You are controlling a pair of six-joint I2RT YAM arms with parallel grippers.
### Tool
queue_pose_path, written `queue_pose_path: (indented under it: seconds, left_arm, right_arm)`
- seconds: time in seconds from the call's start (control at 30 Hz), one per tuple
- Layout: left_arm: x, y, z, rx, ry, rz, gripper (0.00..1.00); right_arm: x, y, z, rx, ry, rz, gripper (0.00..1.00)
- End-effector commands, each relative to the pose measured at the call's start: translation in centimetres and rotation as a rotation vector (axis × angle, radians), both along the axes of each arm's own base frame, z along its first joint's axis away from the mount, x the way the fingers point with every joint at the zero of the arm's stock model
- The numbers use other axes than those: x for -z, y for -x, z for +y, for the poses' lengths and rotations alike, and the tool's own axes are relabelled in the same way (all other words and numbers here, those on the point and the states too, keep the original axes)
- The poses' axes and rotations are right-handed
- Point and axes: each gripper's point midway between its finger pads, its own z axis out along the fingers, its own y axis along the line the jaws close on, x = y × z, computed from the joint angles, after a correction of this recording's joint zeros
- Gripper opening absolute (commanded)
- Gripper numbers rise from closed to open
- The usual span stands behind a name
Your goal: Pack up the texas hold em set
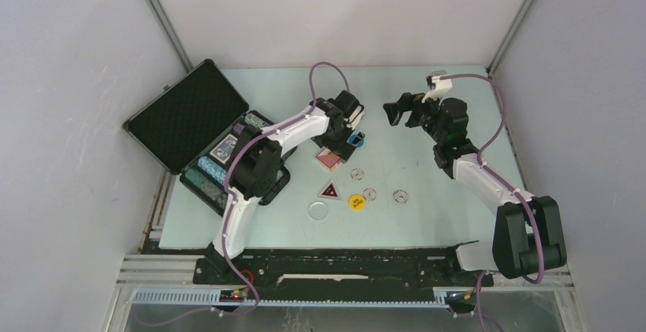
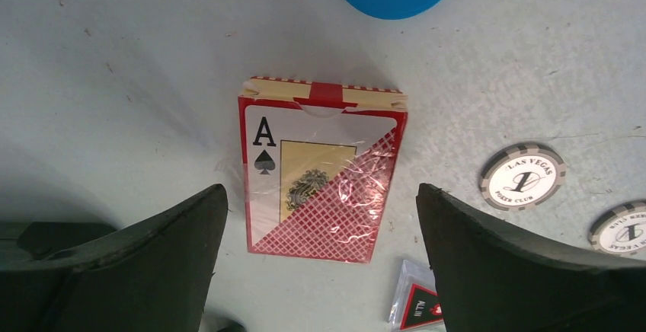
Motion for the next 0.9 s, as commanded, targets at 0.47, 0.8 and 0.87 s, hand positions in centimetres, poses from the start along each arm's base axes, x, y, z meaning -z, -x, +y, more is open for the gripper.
queue_pose_path:
  seconds: [0.47, 0.8, 0.87]
  left_arm:
    - [-0.1, -1.2, -0.9, 0.023, 0.033, -0.020, 0.90]
    - [-2.7, -2.3, -0.3, -0.001, 0.035, -0.110, 0.61]
    - [-4.1, -2.5, 0.2, 0.014, 0.030, -0.152, 0.57]
  right_arm:
    - [-0.7, -0.2, 0.0, -0.009, 0.001, -0.042, 1.00]
    - [-1.1, -0.1, 0.0, -0.013, -0.004, -0.053, 1.00]
    - [-1.2, 0.0, 0.0, -0.014, -0.005, -0.053, 1.00]
